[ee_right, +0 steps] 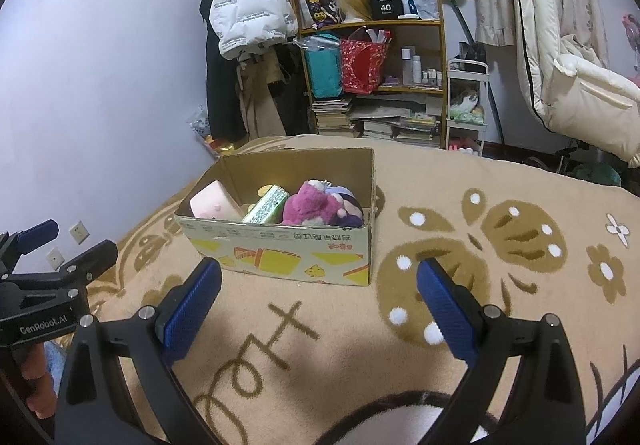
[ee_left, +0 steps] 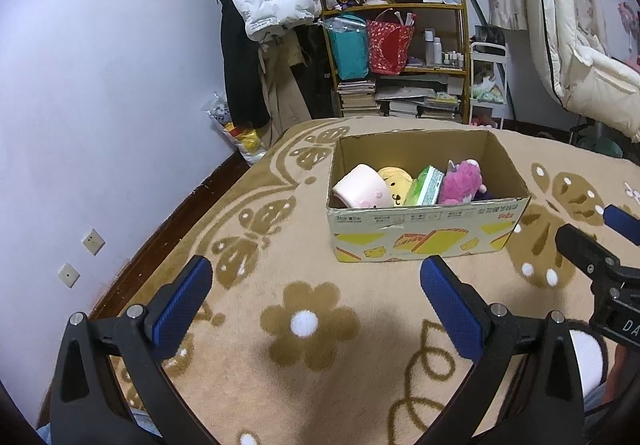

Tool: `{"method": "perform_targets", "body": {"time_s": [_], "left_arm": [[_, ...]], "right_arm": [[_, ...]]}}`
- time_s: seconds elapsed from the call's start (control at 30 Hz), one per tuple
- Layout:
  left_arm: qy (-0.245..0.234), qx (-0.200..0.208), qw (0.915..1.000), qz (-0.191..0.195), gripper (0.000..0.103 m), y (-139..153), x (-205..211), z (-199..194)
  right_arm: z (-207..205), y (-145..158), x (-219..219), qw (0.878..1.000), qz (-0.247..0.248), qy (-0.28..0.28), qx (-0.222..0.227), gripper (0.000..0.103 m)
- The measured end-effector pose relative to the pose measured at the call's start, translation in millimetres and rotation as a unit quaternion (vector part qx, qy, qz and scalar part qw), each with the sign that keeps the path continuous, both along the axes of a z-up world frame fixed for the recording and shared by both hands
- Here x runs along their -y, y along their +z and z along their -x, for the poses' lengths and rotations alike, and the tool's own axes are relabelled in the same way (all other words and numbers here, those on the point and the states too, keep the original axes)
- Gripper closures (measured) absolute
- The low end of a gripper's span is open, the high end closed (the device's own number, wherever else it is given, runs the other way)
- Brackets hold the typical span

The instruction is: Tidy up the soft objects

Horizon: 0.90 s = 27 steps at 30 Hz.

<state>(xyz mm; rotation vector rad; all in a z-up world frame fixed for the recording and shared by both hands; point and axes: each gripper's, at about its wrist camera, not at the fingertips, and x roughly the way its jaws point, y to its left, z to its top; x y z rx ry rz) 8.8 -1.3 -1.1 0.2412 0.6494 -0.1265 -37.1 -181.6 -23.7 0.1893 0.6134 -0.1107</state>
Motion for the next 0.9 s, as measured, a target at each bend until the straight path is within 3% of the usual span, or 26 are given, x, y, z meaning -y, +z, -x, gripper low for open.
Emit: {"method": "perform_targets", "body": {"time_s": [0.9], "left_arm": [[0.003, 0.003, 1.0000, -0.004, 0.000, 2.4, -0.2, 1.2]], "right_arm": [[-0.2, 0.7, 0.2, 1.000, 0.002, -0.001, -0.001, 0.001]]}}
